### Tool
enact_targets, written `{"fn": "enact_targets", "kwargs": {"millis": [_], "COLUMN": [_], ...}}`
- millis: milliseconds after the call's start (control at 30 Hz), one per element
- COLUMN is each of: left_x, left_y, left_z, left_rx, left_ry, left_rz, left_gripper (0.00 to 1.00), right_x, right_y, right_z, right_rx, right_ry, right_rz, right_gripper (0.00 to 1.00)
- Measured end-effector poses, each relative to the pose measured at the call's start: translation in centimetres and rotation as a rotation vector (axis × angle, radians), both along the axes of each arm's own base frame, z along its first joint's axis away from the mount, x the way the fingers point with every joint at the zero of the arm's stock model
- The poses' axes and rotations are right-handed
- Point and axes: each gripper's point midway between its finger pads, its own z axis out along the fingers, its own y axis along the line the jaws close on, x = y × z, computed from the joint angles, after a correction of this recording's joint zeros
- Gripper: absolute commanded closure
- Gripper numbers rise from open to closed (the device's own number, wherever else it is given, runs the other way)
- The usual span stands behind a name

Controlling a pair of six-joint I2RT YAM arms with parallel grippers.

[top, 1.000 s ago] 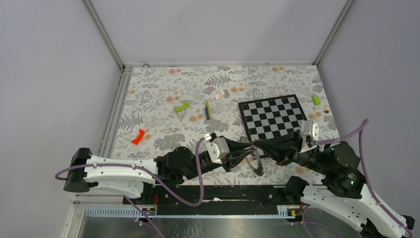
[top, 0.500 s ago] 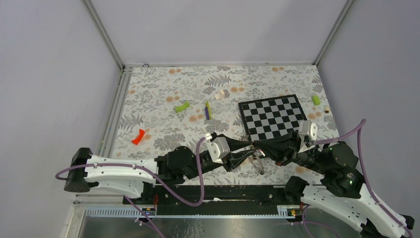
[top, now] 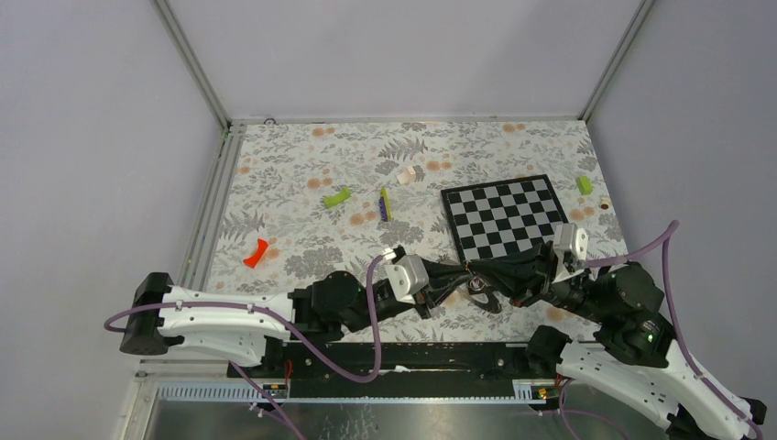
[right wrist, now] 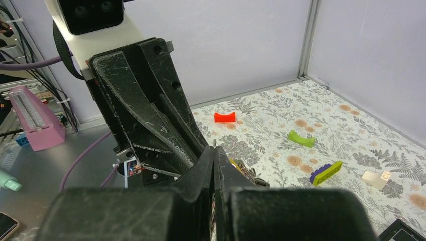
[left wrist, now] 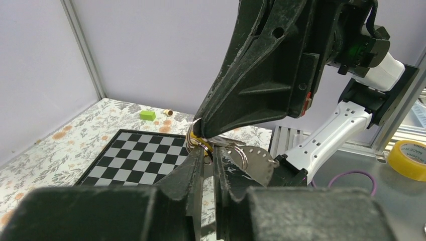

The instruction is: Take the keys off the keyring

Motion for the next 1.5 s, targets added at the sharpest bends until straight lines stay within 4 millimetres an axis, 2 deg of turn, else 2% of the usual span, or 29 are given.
{"fn": "enact_targets", "kwargs": {"millis": [233, 767, 1000, 1200, 1500], "left_x": [0.2, 0.0, -0.5, -0.5, -0.5], "left_y": [0.1, 0.4, 1.0, 1.6, 1.7], "left_z": [0.0, -0.2, -1.0, -0.3, -1.4], "left_rx": [0.0, 0.021, 0.044, 0.037, 0.065], "left_ry": [0.004, -0.026, -0.082, -0.122, -0.15], "left_rz": [0.011, 0.001, -0.022, -0.026, -0.032], "left_gripper": [1.0, 1.0, 1.0, 1.0, 0.99], "right_x": [0.0, 0.1, 0.4, 0.8, 1.2], "right_y": [-0.3, -1.0, -0.9, -1.0, -0.8], "right_z": [0.2, -0.2, -1.3, -1.8, -3.2], "right_rx": [0.006, 0.005, 0.013, 0.029, 0.017], "right_ry": [-0.014, -0.003, 0.063, 0.123, 0.193], "right_rz": [-0.011, -0.036, -0.05, -0.076, -0.092], "right_gripper": [1.0, 1.0, 1.0, 1.0, 1.0]}}
